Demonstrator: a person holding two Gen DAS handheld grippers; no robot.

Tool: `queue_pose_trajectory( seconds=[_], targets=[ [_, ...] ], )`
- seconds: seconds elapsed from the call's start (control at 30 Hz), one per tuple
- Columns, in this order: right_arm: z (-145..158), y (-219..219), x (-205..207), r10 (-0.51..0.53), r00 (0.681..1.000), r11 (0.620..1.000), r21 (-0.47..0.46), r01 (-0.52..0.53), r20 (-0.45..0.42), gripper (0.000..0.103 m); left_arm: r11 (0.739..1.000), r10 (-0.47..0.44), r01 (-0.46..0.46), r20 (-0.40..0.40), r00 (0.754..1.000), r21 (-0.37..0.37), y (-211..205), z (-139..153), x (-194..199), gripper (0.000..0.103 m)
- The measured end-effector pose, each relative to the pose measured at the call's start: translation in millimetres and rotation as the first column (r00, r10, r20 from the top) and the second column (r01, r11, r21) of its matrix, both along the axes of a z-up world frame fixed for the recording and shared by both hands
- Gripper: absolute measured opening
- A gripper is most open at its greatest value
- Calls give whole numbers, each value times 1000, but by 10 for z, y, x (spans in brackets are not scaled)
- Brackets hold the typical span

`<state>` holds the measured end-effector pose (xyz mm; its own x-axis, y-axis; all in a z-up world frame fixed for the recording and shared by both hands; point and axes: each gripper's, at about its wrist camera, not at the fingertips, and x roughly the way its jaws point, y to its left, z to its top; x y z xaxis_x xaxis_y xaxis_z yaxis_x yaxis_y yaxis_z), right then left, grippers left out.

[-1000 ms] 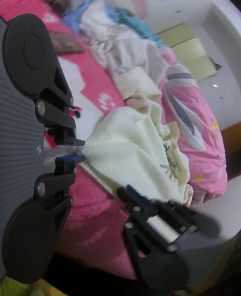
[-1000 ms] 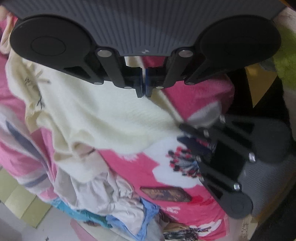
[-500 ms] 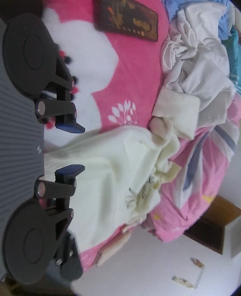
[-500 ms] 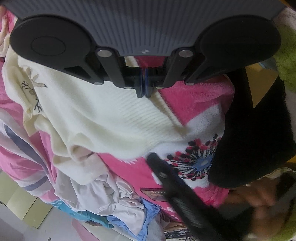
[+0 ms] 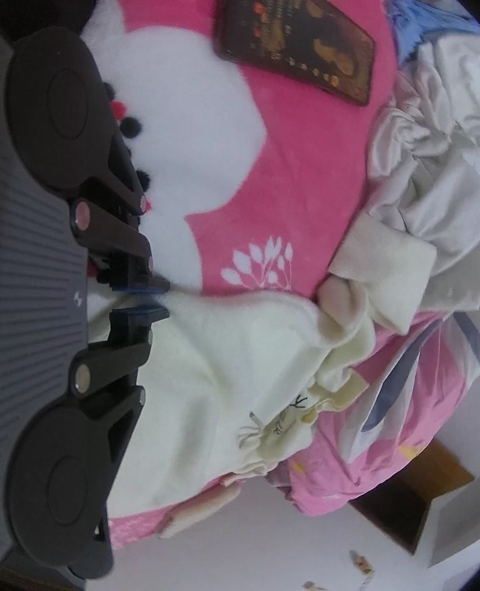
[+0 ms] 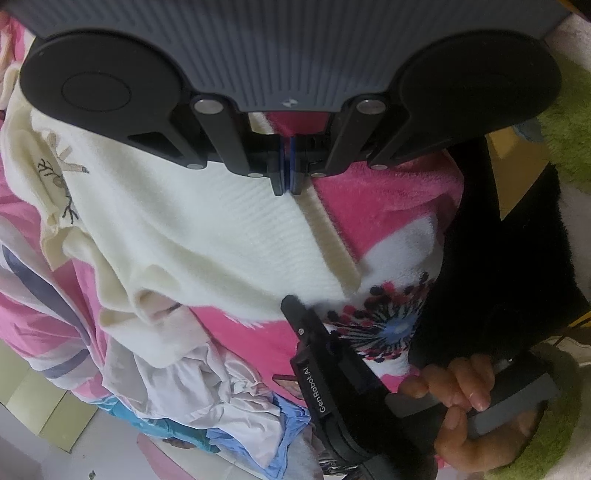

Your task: Fold clothes

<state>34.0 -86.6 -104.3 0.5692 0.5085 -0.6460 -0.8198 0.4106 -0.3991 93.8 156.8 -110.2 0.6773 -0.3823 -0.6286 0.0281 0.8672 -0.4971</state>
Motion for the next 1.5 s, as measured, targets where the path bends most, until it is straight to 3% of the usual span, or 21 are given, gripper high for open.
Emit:
queue_pose_trajectory(
  seconds=[0.1, 0.3, 0.4, 0.5, 0.57, 0.63, 0.73, 0.83, 0.9, 1.0, 1.07, 1.17, 1.23, 1.27, 1.37, 1.47, 1.5],
  targets=[
    [1, -6, -10, -12, 1000, 1000, 16, 12, -2, 2, 1000, -16, 16, 11, 1000, 12, -10, 4, -2, 13],
    [91, -118, -136, -85, 996, 990, 112, 87, -27, 9, 999, -31, 30, 30, 999, 42, -54, 118, -151, 38],
    [182, -306, -236, -156, 981, 958, 223, 179, -118, 9, 997, -48, 46, 31, 998, 60, -104, 160, -230, 43],
    [256, -650, -278, -287, 935, 898, 282, 338, -206, 9, 995, -71, 69, 23, 997, 74, -163, 184, -295, 44],
    [330, -997, -249, -409, 870, 816, 318, 483, -274, 12, 993, -89, 88, 10, 996, 81, -210, 181, -324, 44],
    [383, -1408, -192, -507, 774, 688, 364, 628, -379, 17, 991, -94, 93, 5, 996, 95, -252, 167, -349, 44],
    [391, -2035, -118, -580, 591, 430, 404, 807, -561, 22, 987, -95, 94, 4, 995, 129, -302, 132, -375, 43],
    [284, -2615, -111, -551, 390, 136, 382, 914, -738, 26, 981, -105, 103, 4, 994, 162, -351, 141, -391, 43],
    [173, -2837, -132, -494, 319, 19, 356, 934, -809, 31, 977, -113, 110, 2, 994, 183, -383, 151, -393, 42],
    [26, -2966, -131, -432, 252, -53, 304, 951, -866, 44, 971, -123, 121, -2, 992, 207, -417, 163, -390, 41],
    [-56, -2925, -79, -414, 242, -42, 284, 958, -877, 47, 969, -122, 120, -5, 993, 217, -435, 167, -389, 36],
    [-92, -2846, -33, -443, 274, 12, 300, 954, -854, 49, 970, -120, 119, -10, 993, 210, -454, 155, -391, 20],
    [-55, -2843, -17, -472, 298, 55, 310, 949, -830, 30, 970, -120, 120, -9, 993, 214, -479, 150, -401, 14],
    [-34, -2836, -27, -474, 310, 73, 315, 946, -824, 4, 968, -121, 120, -8, 993, 221, -495, 152, -407, 12],
    [75, -2842, -111, -501, 356, 98, 357, 929, -789, 4, 967, -121, 120, -8, 993, 224, -503, 168, -412, 11],
    [-1, -2938, -111, -500, 320, 68, 332, 941, -804, 4, 970, -123, 123, -15, 992, 212, -481, 153, -400, 11],
    [-76, -2966, -94, -491, 295, 54, 309, 949, -820, 4, 971, -126, 127, -18, 992, 205, -468, 153, -394, 11]
  ],
)
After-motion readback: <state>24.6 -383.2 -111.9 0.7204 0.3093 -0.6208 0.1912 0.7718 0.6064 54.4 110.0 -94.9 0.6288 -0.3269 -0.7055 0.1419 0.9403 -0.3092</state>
